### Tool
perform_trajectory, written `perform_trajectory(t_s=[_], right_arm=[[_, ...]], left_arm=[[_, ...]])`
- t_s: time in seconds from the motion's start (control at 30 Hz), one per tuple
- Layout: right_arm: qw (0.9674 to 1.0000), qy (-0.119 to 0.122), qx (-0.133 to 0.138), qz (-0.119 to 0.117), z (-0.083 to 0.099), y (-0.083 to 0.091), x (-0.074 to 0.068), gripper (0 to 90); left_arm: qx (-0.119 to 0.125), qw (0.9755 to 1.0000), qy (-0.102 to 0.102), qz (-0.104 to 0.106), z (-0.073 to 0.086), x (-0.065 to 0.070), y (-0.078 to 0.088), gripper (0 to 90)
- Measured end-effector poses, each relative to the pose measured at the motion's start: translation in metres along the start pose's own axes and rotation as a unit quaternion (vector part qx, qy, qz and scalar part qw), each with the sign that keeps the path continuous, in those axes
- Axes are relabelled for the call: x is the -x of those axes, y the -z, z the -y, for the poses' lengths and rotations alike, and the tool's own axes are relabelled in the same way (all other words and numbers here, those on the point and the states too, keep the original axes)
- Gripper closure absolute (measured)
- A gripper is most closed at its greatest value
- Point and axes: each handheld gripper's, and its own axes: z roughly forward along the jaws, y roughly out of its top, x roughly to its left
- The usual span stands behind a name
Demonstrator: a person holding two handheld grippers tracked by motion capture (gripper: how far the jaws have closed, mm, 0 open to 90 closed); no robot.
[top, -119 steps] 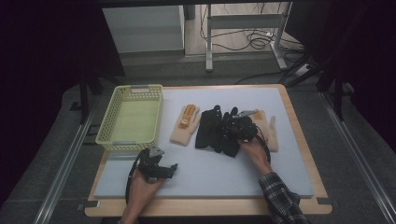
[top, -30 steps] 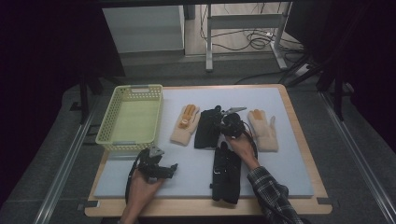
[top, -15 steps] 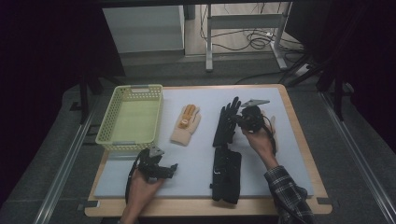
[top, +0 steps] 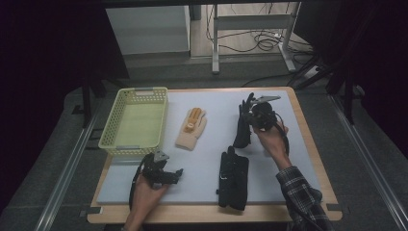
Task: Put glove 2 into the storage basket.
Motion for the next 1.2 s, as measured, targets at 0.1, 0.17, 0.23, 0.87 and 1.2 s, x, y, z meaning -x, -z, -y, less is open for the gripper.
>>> perform_trajectory(t_s=[0.1, 0.17, 0.23, 0.87, 1.2], right_arm=[[0.9999, 0.001, 0.0, -0.011, -0.005, -0.011, -0.012, 84.0], [0.9998, 0.006, -0.001, -0.018, -0.009, -0.017, -0.02, 83.5], [0.9997, 0.009, -0.003, -0.024, -0.014, -0.022, -0.028, 82.6], [0.998, 0.032, -0.019, -0.051, -0.009, -0.068, -0.033, 63.7], [0.995, 0.073, -0.043, -0.052, 0.014, -0.096, -0.029, 44.4]], left_arm=[[0.0, 1.0, 0.0, 0.0, 0.0, 0.0, 0.0, 6.7], [0.0, 1.0, 0.0, 0.0, 0.0, 0.0, 0.0, 6.8], [0.0, 1.0, 0.0, 0.0, 0.0, 0.0, 0.0, 6.7], [0.0, 1.0, 0.0, 0.0, 0.0, 0.0, 0.0, 6.8], [0.001, 1.0, 0.0, 0.0, 0.0, 0.0, 0.0, 6.7]])
